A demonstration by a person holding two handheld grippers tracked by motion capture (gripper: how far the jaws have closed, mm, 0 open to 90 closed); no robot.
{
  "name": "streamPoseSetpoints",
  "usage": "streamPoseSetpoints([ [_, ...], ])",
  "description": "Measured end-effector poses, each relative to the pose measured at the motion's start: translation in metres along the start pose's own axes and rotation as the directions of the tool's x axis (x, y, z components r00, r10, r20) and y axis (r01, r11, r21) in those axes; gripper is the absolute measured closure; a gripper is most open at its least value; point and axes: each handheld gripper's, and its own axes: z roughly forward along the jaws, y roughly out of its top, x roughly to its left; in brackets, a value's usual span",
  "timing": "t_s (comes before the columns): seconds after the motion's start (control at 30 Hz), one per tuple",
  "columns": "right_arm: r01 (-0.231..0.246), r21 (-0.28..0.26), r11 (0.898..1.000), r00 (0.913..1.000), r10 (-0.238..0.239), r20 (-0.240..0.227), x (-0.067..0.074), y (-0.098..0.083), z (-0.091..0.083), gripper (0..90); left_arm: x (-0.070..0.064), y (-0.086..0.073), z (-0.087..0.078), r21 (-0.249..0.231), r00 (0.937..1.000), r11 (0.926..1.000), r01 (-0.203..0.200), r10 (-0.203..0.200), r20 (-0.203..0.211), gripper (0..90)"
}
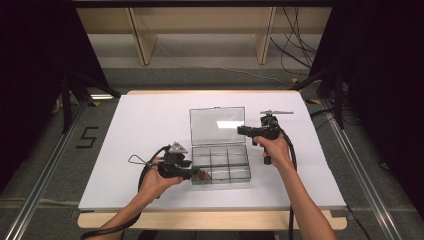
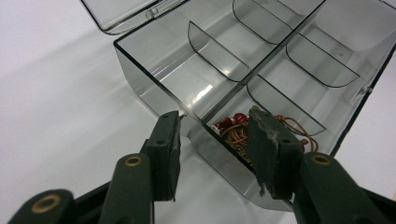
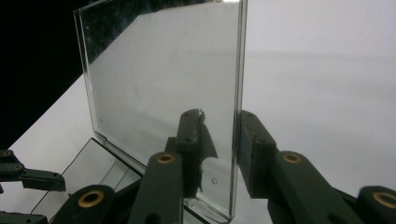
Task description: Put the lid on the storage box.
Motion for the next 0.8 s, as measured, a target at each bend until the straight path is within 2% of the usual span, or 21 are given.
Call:
streamPoseSetpoints([
  [0.03,-0.009,0.002,1.000,1.0000,0.009,0.003,0.002,0.000,-0.001,73.0,0.000,0.000,0.000,-0.001,1.0000,1.0000,-0.002,0.002,0.001,55.4],
  [0.1,0.019,-0.002,1.000,0.9998,-0.019,0.009,0.002,0.001,-0.003,72.9,0.000,0.000,0.000,-0.002,1.0000,1.0000,-0.002,0.002,0.002,56.0],
  [0.13,-0.003,-0.002,1.000,1.0000,0.003,0.008,0.005,0.002,-0.004,72.9,0.000,0.000,0.001,-0.008,1.0000,1.0000,0.002,-0.002,-0.007,56.4],
  [0.17,0.029,-0.010,1.000,0.9994,-0.029,0.017,0.004,0.003,-0.006,72.8,0.000,0.000,0.000,-0.005,1.0000,1.0000,0.000,0.000,-0.002,56.6],
  [0.2,0.022,-0.012,1.000,0.9997,-0.022,0.010,0.006,0.003,-0.007,72.8,0.000,0.000,0.001,-0.009,1.0000,1.0000,0.002,-0.002,-0.002,56.8],
  [0.27,0.039,-0.027,0.999,0.9992,-0.039,0.005,0.007,0.005,-0.009,72.6,0.000,0.000,0.000,-0.002,1.0000,1.0000,0.004,-0.004,0.001,57.0],
  [0.3,0.030,-0.019,0.999,0.9995,-0.030,0.010,0.009,0.005,-0.010,72.6,0.000,0.000,0.000,-0.001,1.0000,1.0000,0.000,0.000,0.001,57.1],
  [0.37,0.060,-0.025,0.998,0.9981,-0.059,0.018,0.010,0.005,-0.011,72.4,0.000,0.000,0.000,-0.002,1.0000,1.0000,0.001,-0.001,0.001,57.2],
  [0.43,0.031,-0.018,0.999,0.9993,-0.031,0.020,0.014,0.005,-0.013,72.0,0.000,0.000,0.000,-0.004,1.0000,1.0000,-0.003,0.003,0.003,57.1],
  [0.47,0.070,-0.027,0.997,0.9972,-0.069,0.027,0.012,0.005,-0.013,71.9,0.000,0.000,0.000,-0.005,1.0000,1.0000,-0.001,0.001,0.004,57.0],
  [0.6,0.068,-0.046,0.997,0.9976,-0.067,0.018,0.012,0.007,-0.017,72.1,0.000,0.000,0.000,-0.005,1.0000,1.0000,0.000,0.000,0.006,56.9],
  [0.67,0.075,-0.049,0.996,0.9971,-0.074,0.015,0.014,0.007,-0.018,72.0,0.000,0.000,0.000,-0.010,1.0000,0.9999,0.006,-0.006,0.004,56.9],
  [0.7,0.094,-0.048,0.994,0.9953,-0.093,0.029,0.013,0.008,-0.019,71.9,0.000,-0.001,0.001,-0.010,1.0000,0.9999,0.004,-0.004,-0.002,56.8],
  [0.73,0.070,-0.050,0.996,0.9973,-0.069,0.025,0.016,0.008,-0.018,71.9,0.000,-0.001,0.000,-0.013,1.0000,0.9999,0.005,-0.005,0.002,56.7],
  [0.77,0.069,-0.044,0.997,0.9975,-0.068,0.021,0.017,0.008,-0.020,71.9,0.000,-0.001,0.000,-0.010,1.0000,0.9999,0.003,-0.003,0.000,56.7],
  [0.8,0.086,-0.059,0.995,0.9960,-0.085,0.030,0.016,0.008,-0.019,71.9,0.000,0.000,-0.001,-0.004,0.9999,1.0000,-0.001,0.001,0.011,56.8],
])
